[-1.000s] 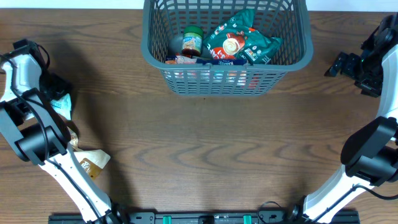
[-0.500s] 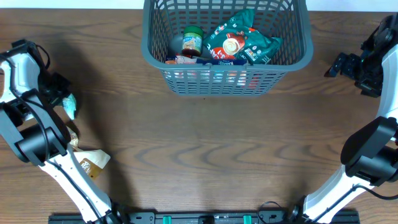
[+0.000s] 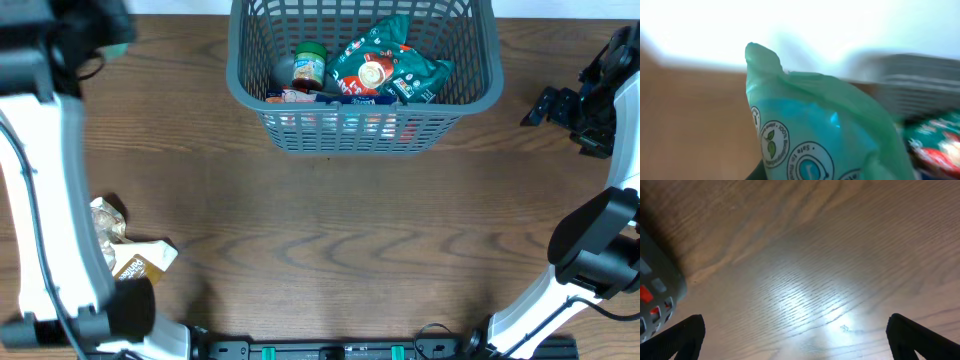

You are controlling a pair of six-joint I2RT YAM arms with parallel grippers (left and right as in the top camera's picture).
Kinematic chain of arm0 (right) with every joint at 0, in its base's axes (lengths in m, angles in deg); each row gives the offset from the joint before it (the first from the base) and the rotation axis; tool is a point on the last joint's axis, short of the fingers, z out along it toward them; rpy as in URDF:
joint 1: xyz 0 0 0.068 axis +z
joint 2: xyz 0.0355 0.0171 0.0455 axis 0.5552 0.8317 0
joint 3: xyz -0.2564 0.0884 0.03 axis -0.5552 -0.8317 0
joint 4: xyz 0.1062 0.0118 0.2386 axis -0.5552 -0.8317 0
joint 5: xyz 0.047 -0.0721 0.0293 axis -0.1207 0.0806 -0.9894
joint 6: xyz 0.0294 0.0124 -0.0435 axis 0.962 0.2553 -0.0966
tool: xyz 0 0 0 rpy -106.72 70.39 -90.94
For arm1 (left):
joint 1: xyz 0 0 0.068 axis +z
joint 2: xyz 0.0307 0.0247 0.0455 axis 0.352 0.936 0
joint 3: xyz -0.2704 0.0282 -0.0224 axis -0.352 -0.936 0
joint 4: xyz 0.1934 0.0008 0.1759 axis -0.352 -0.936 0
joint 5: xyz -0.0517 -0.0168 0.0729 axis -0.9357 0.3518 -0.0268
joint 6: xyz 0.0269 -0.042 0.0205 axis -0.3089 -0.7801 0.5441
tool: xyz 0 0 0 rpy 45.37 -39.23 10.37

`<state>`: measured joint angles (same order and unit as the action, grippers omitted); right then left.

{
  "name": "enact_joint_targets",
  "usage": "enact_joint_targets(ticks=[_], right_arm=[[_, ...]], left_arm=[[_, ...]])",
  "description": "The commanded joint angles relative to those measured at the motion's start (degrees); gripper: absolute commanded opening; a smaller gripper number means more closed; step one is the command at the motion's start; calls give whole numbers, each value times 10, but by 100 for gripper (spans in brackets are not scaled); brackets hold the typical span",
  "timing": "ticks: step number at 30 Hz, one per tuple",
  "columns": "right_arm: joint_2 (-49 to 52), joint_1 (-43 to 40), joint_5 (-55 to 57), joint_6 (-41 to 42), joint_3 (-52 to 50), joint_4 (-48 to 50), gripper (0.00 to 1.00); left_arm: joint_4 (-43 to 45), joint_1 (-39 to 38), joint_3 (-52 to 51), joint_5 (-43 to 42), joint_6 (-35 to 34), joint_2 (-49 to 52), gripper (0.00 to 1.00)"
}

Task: Pack container
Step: 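Carry the mint-green packet with the left gripper into the basket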

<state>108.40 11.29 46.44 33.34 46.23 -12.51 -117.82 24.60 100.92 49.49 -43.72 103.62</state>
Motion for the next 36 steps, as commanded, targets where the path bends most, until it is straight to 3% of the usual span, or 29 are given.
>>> enact_joint_targets(ticks=[1, 7, 11, 16, 25, 29, 30, 32, 36], right_arm=[[5, 2, 3, -17, -4, -2, 99], [5, 2, 3, -17, -4, -9, 99], [5, 2, 3, -17, -4, -9, 99], [5, 2, 3, -17, -4, -15, 99], [5, 3, 3, -17, -4, -31, 99], [5, 3, 3, -17, -4, -33, 99], [5, 3, 3, -17, -4, -33, 99], [5, 3, 3, -18, -4, -33, 99], [5, 3, 3, -22, -4, -33, 99]], left_arm=[[25, -74, 6, -5, 189, 12, 6], [93, -202, 6, -13, 447, 31, 6], [112, -242, 5, -55, 622, 72, 6], [150, -252, 5, -56, 630, 148, 6], [140, -246, 5, -51, 605, 277, 9], [142, -244, 5, -51, 596, 294, 30], [143, -243, 5, -51, 595, 294, 39], [148, -241, 5, -48, 578, 293, 98], [153, -232, 5, -28, 501, 276, 98]])
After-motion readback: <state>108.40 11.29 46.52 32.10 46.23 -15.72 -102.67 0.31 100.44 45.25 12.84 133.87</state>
